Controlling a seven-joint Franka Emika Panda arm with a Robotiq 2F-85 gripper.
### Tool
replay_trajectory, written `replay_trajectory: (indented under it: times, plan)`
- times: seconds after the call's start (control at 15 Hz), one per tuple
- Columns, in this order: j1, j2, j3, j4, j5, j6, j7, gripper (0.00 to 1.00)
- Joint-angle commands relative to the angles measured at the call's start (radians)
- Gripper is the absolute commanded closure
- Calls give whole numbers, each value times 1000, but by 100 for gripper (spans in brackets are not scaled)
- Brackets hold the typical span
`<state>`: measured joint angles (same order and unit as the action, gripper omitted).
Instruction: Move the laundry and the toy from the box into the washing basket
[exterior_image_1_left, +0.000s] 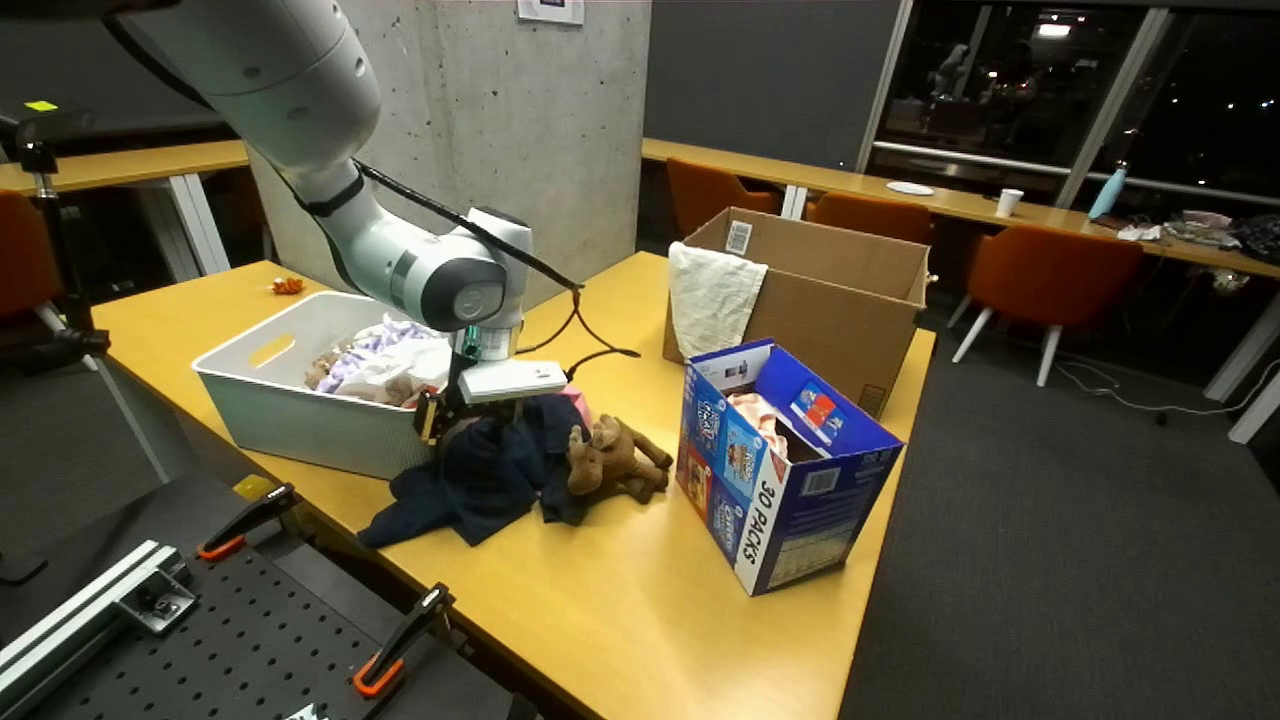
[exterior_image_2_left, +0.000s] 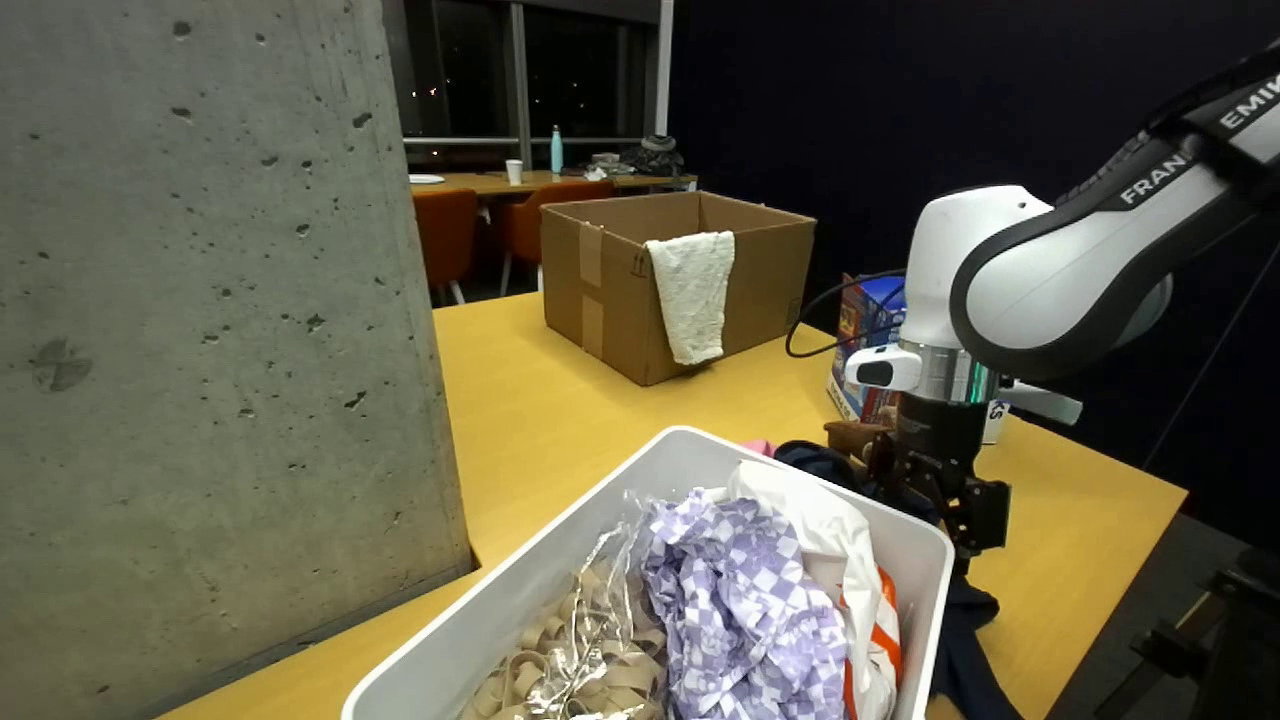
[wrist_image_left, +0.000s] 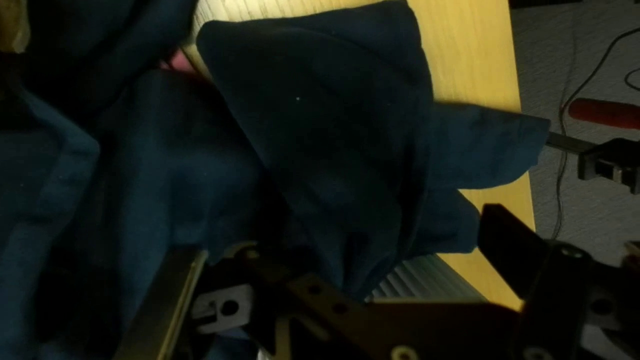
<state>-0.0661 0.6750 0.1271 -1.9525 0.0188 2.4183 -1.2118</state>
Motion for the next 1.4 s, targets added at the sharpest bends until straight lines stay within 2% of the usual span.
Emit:
replay_trajectory:
  times: [0.0, 0.53, 0.6, 1.07, 1.33]
  plan:
    - [-5, 67, 1, 101, -42, -68, 2, 35]
    - [-10, 117, 12, 169, -51, -81, 6, 95]
    - [-8, 108, 13, 162, -50, -78, 12, 99]
    - [-30, -61, 19, -8, -15, -44, 77, 98]
    - [-63, -166, 3, -32, -5, -90, 103, 98]
